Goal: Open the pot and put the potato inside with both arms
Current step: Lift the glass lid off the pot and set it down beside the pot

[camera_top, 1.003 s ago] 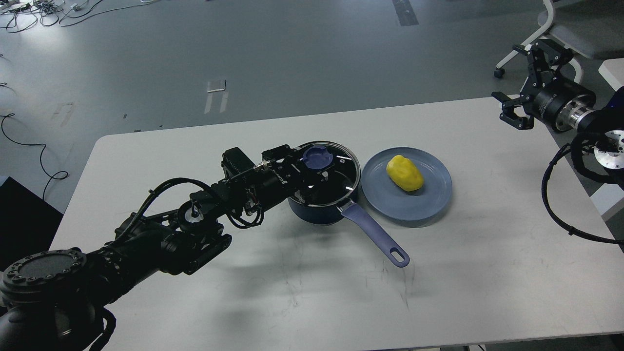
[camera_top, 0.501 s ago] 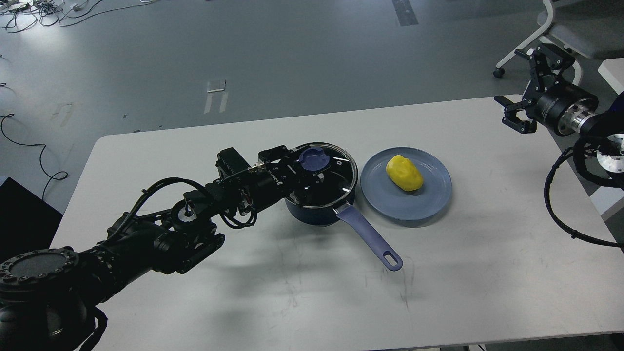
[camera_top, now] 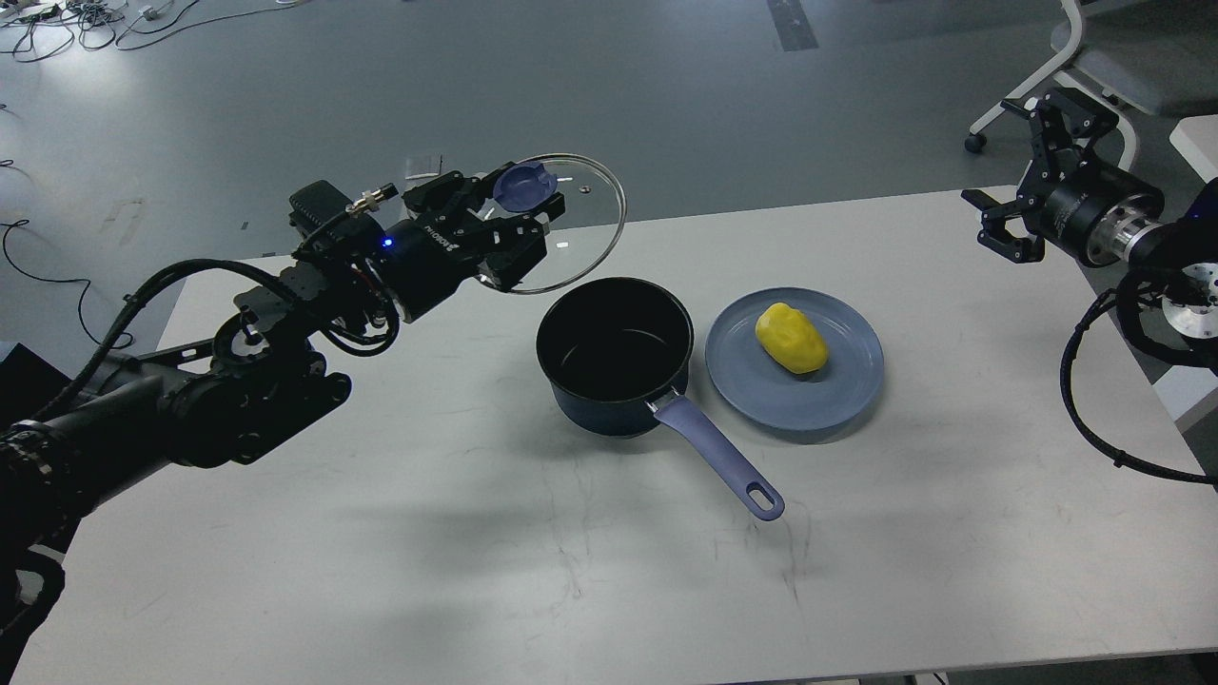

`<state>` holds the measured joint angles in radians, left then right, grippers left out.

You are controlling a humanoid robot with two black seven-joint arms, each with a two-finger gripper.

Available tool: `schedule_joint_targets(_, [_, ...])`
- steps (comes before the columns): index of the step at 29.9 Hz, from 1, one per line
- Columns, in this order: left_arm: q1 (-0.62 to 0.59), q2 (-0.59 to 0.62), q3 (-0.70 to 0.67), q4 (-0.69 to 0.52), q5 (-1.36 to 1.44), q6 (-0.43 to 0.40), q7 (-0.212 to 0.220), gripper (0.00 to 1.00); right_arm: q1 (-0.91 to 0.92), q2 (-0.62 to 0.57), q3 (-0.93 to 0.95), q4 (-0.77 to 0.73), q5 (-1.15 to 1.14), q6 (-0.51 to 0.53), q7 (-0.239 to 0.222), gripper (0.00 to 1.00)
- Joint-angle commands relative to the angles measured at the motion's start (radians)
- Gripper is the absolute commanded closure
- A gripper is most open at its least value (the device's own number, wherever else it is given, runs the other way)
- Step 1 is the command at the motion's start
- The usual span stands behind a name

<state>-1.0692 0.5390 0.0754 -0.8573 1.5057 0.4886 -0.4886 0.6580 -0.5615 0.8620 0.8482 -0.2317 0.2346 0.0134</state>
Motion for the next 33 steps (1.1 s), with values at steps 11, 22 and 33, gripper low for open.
schedule_joint_targets(11, [0.362,0.213,0.017,0.107,-0.007,0.0,0.0,0.65,0.0,-0.001,-0.02,0.0,0.0,0.0,0.0,0.0])
schedule_joint_targets(22, [0.422,0.144,0.012,0.129,-0.032,0.0,0.0,0.65,0.0,-0.001,-0.026,0.0,-0.001,0.0,0.0,0.0])
schedule_joint_targets(33, [0.417,0.118,0.007,0.13,-0.111,0.0,0.0,0.04,0.0,-0.014,-0.037,0.0,-0.001,0.0,0.0,0.0])
